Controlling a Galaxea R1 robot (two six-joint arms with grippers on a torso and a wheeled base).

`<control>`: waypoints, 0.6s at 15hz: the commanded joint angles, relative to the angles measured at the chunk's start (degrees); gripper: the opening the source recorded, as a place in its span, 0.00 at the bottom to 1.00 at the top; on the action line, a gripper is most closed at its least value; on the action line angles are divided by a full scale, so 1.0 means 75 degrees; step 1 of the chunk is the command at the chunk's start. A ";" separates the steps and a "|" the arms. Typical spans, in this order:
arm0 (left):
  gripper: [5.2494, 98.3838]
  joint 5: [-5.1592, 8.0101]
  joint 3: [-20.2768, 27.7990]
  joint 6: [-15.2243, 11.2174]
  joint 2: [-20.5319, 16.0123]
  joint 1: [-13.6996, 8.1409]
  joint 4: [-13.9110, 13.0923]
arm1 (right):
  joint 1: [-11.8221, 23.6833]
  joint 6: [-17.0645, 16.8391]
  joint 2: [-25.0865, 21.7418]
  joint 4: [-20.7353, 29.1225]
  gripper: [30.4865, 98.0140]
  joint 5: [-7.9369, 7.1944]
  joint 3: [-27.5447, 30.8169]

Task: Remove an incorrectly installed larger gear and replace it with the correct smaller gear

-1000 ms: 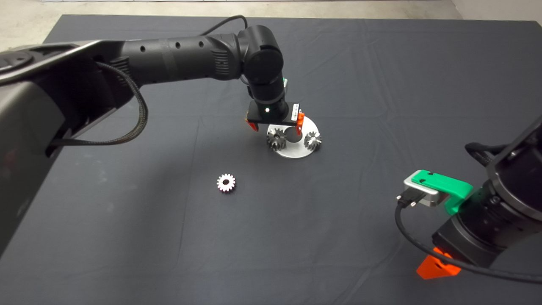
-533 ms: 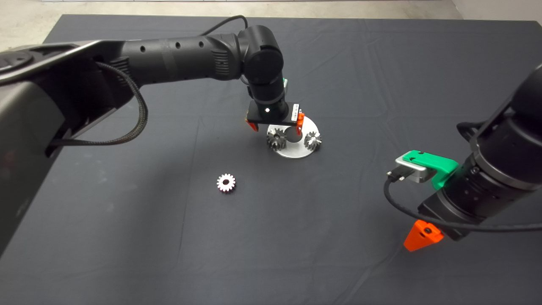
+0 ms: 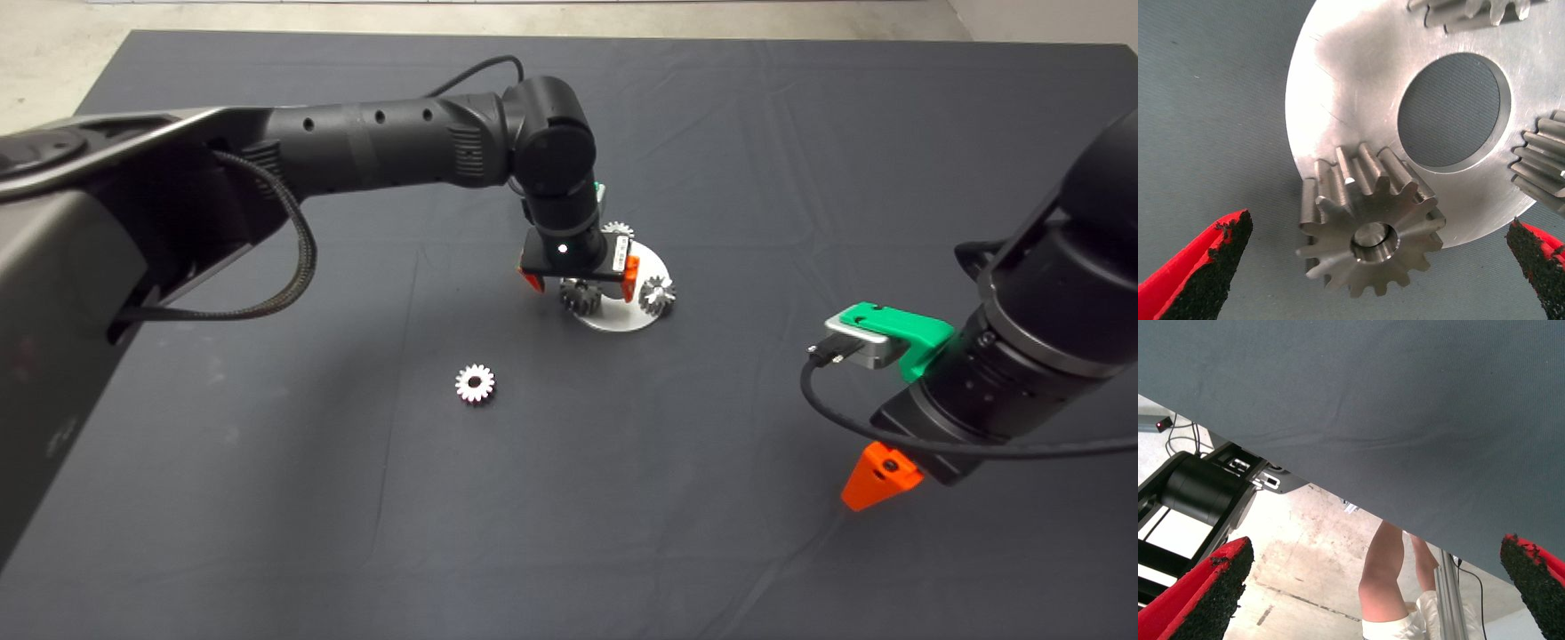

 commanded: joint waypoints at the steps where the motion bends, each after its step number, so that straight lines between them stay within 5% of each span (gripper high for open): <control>1: 1.00 0.0070 0.0042 0.0015 0.0031 -0.0065 0.0082 | 0.0201 -0.0068 0.0011 0.0027 1.00 -0.0800 -0.0040; 9: 0.96 0.0157 -0.0005 0.0027 0.0031 -0.0065 0.0250 | 0.0213 -0.0068 -0.0013 0.0086 1.00 -0.0800 -0.0002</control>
